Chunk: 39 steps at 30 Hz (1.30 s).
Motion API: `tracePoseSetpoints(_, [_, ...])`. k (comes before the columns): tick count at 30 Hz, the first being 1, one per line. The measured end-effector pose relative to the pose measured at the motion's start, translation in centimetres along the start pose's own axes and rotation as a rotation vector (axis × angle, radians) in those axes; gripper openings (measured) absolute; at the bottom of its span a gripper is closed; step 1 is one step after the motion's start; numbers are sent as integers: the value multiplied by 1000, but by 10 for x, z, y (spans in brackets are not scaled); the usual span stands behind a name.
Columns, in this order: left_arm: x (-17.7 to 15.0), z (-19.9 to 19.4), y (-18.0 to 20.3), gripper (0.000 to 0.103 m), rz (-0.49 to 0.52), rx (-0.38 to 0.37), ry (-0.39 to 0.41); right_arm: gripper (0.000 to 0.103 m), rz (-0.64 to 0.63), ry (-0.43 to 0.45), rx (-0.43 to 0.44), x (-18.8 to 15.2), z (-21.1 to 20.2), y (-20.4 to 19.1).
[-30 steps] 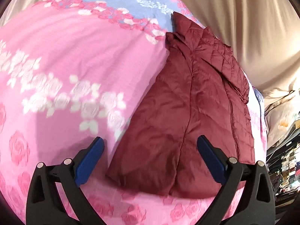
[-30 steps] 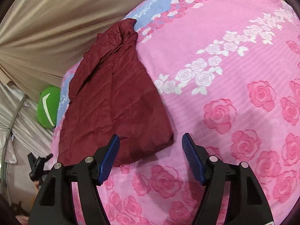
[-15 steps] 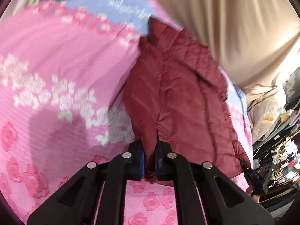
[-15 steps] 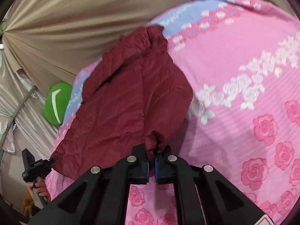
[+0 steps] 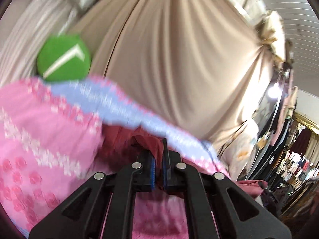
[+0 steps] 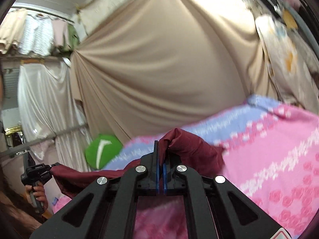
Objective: Fold large clothes
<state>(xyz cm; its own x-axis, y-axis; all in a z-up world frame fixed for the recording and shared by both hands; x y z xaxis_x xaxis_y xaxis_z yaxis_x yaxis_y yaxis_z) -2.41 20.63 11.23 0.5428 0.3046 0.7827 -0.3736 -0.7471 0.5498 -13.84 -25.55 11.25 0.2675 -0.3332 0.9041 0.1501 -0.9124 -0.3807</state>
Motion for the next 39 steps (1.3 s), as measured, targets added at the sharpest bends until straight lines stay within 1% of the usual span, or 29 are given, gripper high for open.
tracePoseSetpoints(1, [7,-12,10,4,28,-5,35,3,-11,27,12,6,-8,-6])
tracePoseSetpoints(2, [10,-18,16,4,47,-3,54,3,-32,70,28,17,-18,-16])
tracePoseSetpoints(4, [19,-24,25,4,75,7,76,3,-54,109,39,28,-24,-26])
tracePoseSetpoints(5, [24,-20,27,4,87,21,79,3,-60,119,41,34,-22,-29])
tracePoseSetpoints(6, [28,-12,26,4,92,32,69,2,-61,120,41,39,-17,-29])
tracePoseSetpoints(8, [35,18,18,4,83,72,16,2,-47,95,29,45,5,-21])
tracePoseSetpoints(9, [37,36,12,4,74,92,-17,2,-33,72,14,46,19,-14])
tracePoseSetpoints(10, [39,53,4,4,64,113,-52,2,-6,33,-10,47,43,0])
tracePoseSetpoints(11, [41,84,-8,4,51,149,-112,2,21,0,-27,45,59,11])
tracePoseSetpoints(13, [40,121,-29,4,39,208,-181,2,81,-83,-76,39,103,39])
tracePoseSetpoints(15, [34,169,-57,4,44,311,-263,2,123,-152,-132,27,141,60])
tracePoseSetpoints(17, [24,214,-87,4,43,392,-348,2,159,-226,-188,14,180,83])
tracePoseSetpoints(22, [1,282,-134,4,18,489,-465,2,207,-371,-282,-12,249,122])
tracePoseSetpoints(26, [-11,316,-155,4,23,539,-528,2,242,-457,-340,-33,289,151])
tracePoseSetpoints(29, [-21,334,-165,4,39,566,-557,2,269,-513,-370,-49,309,167])
tracePoseSetpoints(33, [-35,351,-177,5,38,573,-588,2,300,-590,-402,-73,332,186])
tracePoseSetpoints(36, [-40,360,-180,6,55,577,-582,1,313,-629,-411,-86,340,194])
tracePoseSetpoints(39, [-41,365,-177,6,102,599,-560,1,309,-651,-426,-93,345,198])
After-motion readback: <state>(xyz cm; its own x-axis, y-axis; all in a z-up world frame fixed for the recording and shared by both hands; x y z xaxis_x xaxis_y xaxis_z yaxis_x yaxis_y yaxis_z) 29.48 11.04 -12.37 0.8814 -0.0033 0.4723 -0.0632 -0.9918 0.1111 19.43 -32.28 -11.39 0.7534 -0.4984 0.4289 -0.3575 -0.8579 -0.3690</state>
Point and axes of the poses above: each gripper's, at about its wrist camera, not at the fingertips, and z roughly the way its jaws point, y to its right, x to its top, the point moved 8 cm from there along z, roughly the way its jaws point, and after that the axes turned 12 degrees about -y, right-handed, at the moved point
